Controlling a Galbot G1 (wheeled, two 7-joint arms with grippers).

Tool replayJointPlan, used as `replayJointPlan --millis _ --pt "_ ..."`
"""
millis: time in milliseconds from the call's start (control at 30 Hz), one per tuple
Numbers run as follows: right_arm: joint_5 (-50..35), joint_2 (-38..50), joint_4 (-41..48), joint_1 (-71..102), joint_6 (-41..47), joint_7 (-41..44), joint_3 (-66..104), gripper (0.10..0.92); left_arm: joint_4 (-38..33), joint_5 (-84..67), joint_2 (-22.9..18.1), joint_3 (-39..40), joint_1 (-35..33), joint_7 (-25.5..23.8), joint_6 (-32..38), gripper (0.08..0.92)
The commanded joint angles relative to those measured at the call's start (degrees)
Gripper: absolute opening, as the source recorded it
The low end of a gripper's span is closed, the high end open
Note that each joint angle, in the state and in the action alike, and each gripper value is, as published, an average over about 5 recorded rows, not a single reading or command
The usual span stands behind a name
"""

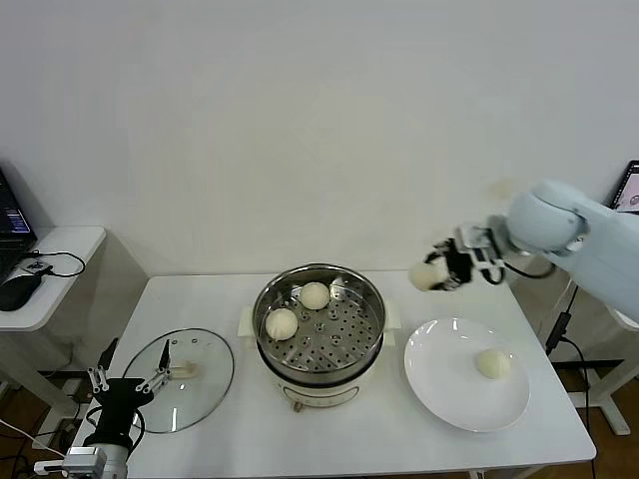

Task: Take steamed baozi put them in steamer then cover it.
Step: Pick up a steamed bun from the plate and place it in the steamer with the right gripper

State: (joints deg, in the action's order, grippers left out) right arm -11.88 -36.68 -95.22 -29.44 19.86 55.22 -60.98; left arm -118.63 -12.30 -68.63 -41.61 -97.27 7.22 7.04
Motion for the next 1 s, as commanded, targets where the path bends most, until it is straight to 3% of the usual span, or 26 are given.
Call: replayJointPlan --millis 33,567,1000 --pt "-4.3 -13.8 -0.7 -8.2 -1.0 -1.9 -8.1 0.543 -0.1 0.0 -0.2 -0.5 -0.3 0.0 0.1 0.823" --pt "5.8 -23.2 2.6 -2.1 -20.9 -1.7 -16.1 0.543 -0.5 -0.1 -2.1 -0.9 -0.6 0.2 0.2 0.823" --pt "12.0 -25.9 3.5 -0.3 -26.9 -1.6 -17.5 0.555 -0.3 0.0 -2.3 -0.9 -0.6 0.3 0.5 0.823"
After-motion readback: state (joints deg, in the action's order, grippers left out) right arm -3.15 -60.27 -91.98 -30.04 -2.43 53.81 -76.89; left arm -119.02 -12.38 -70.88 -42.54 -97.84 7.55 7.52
